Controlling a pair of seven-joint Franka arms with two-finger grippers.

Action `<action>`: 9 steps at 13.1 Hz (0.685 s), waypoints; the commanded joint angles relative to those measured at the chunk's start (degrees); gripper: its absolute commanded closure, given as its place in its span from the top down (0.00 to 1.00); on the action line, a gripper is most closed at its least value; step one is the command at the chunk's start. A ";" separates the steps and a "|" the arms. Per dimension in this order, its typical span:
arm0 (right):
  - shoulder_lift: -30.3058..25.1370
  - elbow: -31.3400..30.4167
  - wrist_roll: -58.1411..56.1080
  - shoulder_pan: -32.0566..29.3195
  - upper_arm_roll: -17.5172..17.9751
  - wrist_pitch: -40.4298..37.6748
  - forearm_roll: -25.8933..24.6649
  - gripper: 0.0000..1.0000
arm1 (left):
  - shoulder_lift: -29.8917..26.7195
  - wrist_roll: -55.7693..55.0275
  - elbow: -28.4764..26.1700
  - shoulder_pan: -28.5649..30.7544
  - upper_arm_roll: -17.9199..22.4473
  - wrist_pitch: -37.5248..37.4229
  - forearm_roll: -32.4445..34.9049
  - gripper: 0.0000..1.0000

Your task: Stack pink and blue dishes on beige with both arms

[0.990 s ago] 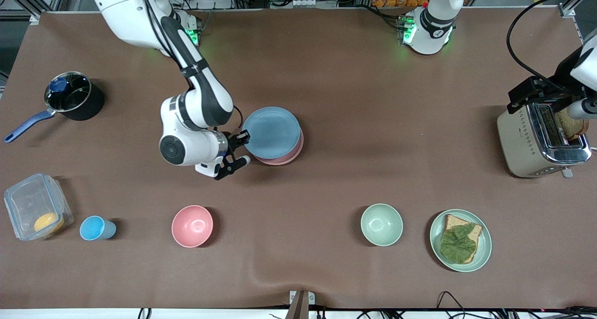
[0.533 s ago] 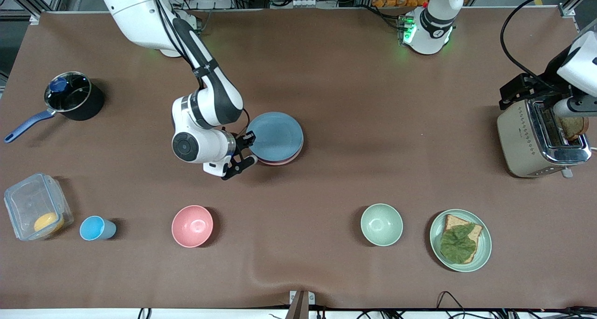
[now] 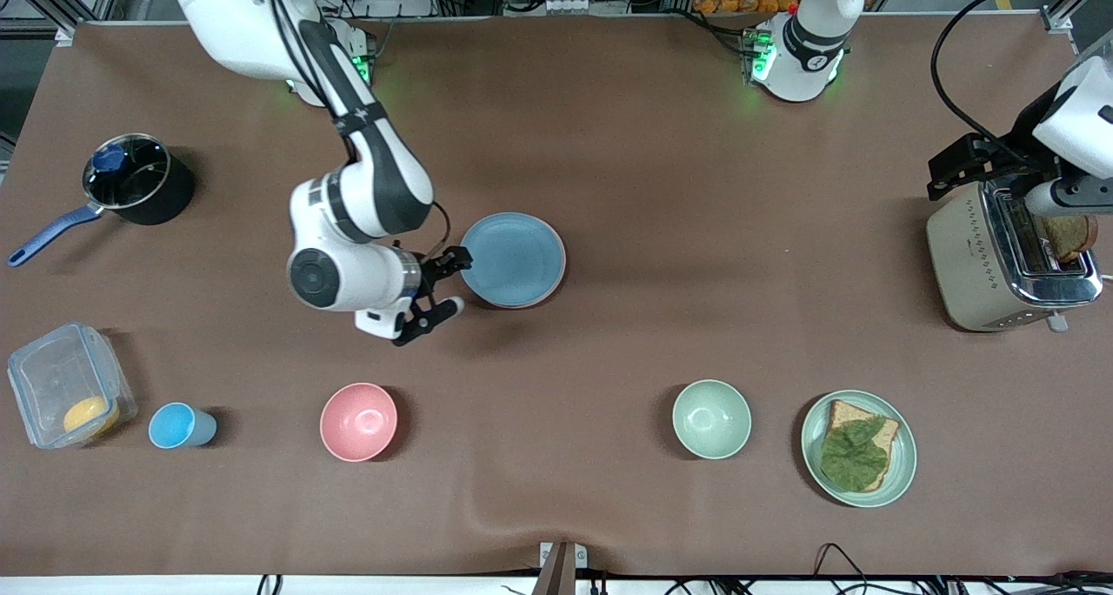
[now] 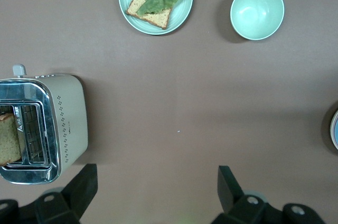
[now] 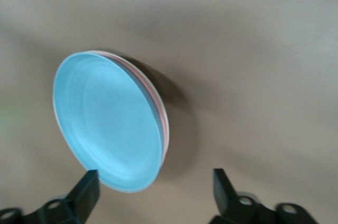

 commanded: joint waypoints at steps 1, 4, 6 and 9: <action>-2.66 5.14 8.92 -0.03 -3.34 -8.61 -2.78 1.00 | -0.45 -0.19 0.11 -0.19 -0.15 -0.90 -0.81 1.00; -8.09 10.70 13.26 -0.29 -5.46 -17.08 -13.74 1.00 | -0.54 0.07 0.20 0.16 -1.04 -0.90 -0.81 1.00; -15.46 9.13 13.17 -4.14 -5.03 -19.44 -19.04 1.00 | -0.54 0.25 0.37 0.25 -1.04 -0.99 -0.29 1.00; -21.11 8.95 12.29 -16.16 0.13 -23.93 -22.54 1.00 | -0.45 0.16 0.46 0.08 -1.12 -0.99 -0.02 1.00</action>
